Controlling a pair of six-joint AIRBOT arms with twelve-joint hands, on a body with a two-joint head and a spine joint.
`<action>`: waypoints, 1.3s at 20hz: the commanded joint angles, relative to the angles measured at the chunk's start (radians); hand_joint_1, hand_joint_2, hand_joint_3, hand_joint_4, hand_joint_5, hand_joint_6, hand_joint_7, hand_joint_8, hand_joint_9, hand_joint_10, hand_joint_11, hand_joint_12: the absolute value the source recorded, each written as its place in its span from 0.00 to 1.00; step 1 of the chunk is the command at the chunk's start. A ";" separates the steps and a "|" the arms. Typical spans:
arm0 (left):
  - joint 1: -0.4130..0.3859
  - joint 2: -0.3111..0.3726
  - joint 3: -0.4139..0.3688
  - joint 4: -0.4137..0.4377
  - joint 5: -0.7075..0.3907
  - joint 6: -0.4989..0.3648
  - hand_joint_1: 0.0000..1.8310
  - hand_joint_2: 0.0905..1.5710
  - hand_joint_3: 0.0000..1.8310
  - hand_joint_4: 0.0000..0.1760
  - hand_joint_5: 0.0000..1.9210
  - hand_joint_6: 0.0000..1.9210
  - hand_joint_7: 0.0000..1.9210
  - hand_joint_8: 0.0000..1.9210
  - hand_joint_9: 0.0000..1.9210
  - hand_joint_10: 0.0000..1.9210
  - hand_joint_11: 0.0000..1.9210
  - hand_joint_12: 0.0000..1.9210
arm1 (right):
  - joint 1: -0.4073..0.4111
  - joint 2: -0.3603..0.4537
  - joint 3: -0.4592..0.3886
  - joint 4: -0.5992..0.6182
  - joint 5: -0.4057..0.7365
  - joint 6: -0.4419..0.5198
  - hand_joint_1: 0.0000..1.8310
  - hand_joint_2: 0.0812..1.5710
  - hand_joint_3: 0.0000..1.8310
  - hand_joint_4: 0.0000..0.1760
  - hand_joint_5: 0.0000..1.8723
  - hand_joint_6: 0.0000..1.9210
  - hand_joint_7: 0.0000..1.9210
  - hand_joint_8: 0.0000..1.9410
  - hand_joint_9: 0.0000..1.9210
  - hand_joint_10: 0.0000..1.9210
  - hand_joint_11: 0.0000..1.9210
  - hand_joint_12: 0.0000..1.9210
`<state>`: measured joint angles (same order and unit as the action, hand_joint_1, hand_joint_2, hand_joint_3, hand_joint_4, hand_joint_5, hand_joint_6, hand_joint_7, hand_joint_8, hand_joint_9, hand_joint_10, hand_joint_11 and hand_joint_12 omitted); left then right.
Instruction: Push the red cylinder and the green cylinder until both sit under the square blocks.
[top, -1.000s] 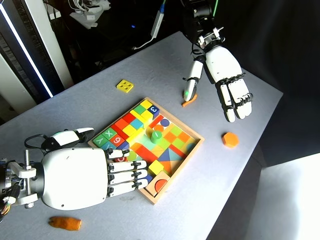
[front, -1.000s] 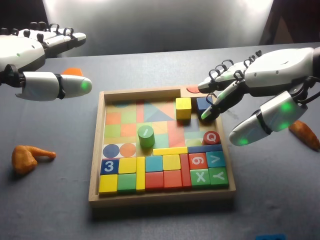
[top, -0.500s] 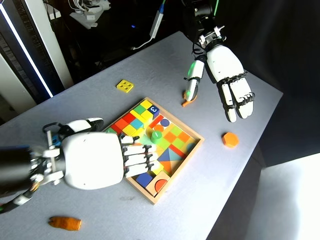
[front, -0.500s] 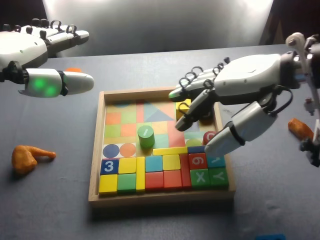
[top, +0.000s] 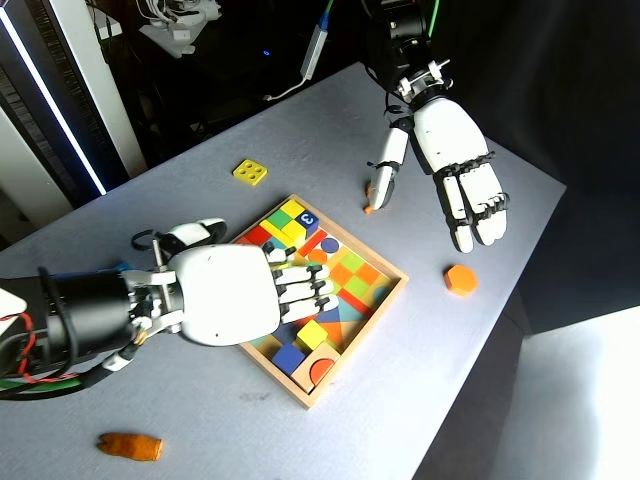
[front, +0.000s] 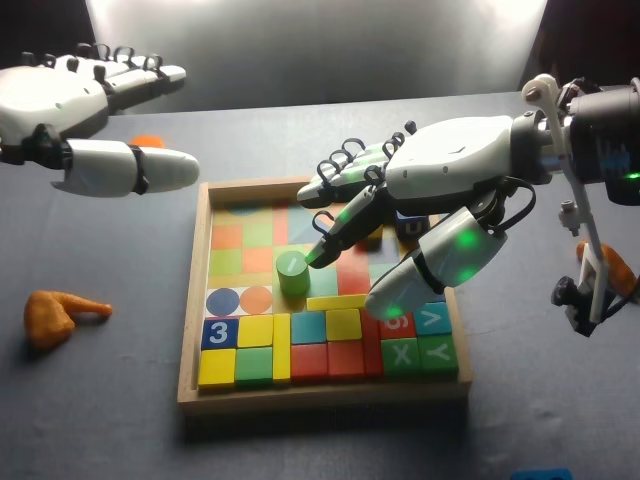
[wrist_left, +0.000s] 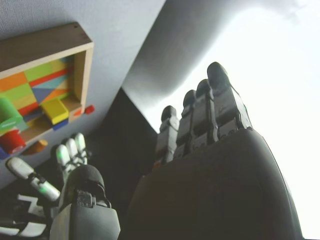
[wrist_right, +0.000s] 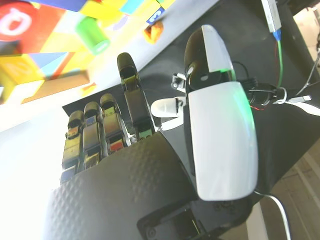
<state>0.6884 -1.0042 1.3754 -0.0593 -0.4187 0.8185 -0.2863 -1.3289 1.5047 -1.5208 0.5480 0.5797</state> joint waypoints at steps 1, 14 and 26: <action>-0.015 0.000 0.007 -0.008 -0.106 0.002 0.00 0.68 0.00 0.71 0.01 0.00 0.00 0.00 0.00 0.00 0.00 0.12 | 0.002 0.000 0.005 0.058 0.022 0.001 0.10 0.63 0.00 1.00 0.26 0.00 0.00 0.00 0.00 0.00 0.00 0.00; -0.040 -0.025 0.025 0.009 -0.074 0.015 0.01 0.63 0.00 0.80 0.01 0.00 0.00 0.00 0.00 0.00 0.00 0.15 | 0.012 -0.067 0.050 0.095 0.016 -0.051 0.12 0.64 0.00 1.00 0.26 0.00 0.00 0.00 0.00 0.00 0.00 0.00; -0.051 -0.037 0.035 0.019 -0.064 0.015 0.03 0.65 0.01 1.00 0.01 0.00 0.00 0.00 0.00 0.00 0.00 0.00 | 0.012 -0.114 0.086 0.107 0.001 -0.070 0.14 0.64 0.00 0.96 0.26 0.00 0.00 0.00 0.00 0.00 0.00 0.00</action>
<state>0.6521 -1.0393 1.4021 -0.0311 -0.3744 0.8337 -0.2890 -1.4460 1.5894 -1.4704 0.5167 0.5064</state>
